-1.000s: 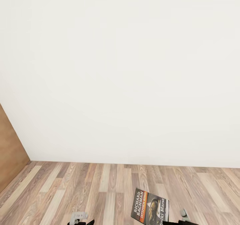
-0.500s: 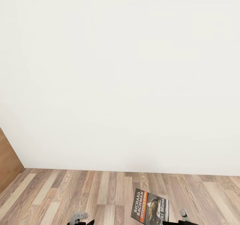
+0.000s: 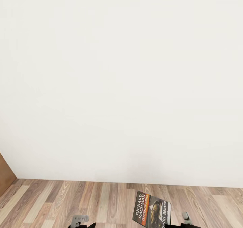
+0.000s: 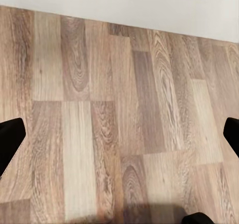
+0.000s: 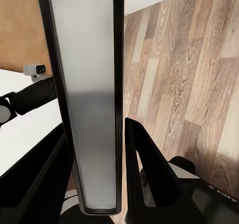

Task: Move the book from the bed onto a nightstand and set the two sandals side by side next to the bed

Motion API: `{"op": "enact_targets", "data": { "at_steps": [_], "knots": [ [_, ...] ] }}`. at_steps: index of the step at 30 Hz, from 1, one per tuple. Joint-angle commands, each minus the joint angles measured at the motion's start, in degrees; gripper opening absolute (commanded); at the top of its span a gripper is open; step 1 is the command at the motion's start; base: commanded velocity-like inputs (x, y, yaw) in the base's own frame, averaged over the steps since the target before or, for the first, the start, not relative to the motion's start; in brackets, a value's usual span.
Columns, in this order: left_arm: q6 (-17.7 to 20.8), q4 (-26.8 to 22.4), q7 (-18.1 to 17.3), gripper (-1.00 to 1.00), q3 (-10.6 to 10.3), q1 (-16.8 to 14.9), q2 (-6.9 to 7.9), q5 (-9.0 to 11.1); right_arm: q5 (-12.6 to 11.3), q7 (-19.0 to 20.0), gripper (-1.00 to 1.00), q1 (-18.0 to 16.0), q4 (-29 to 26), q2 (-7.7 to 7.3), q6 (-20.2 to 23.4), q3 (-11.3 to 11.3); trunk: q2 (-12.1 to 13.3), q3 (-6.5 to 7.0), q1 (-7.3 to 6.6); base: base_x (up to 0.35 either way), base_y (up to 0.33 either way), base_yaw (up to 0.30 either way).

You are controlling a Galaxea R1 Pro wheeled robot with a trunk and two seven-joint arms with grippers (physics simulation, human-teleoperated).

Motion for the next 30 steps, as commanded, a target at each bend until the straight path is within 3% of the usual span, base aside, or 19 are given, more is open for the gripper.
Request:
{"op": "enact_targets", "data": {
  "at_steps": [1,30],
  "knots": [
    [-0.19,0.06,-0.18,1.0,-0.49,-0.05,0.0,0.53,-0.68,0.14,-1.0,-0.04,-0.05,-0.04,0.64,0.27,-0.04,-0.07,0.04,0.327,0.0,0.0],
    [-0.19,0.05,-0.21,1.0,-0.49,-0.05,0.0,0.53,-0.68,0.32,-1.0,-0.04,-0.05,-0.04,0.66,0.28,-0.04,-0.07,0.04,0.327,0.0,-0.011]
  ]
}}
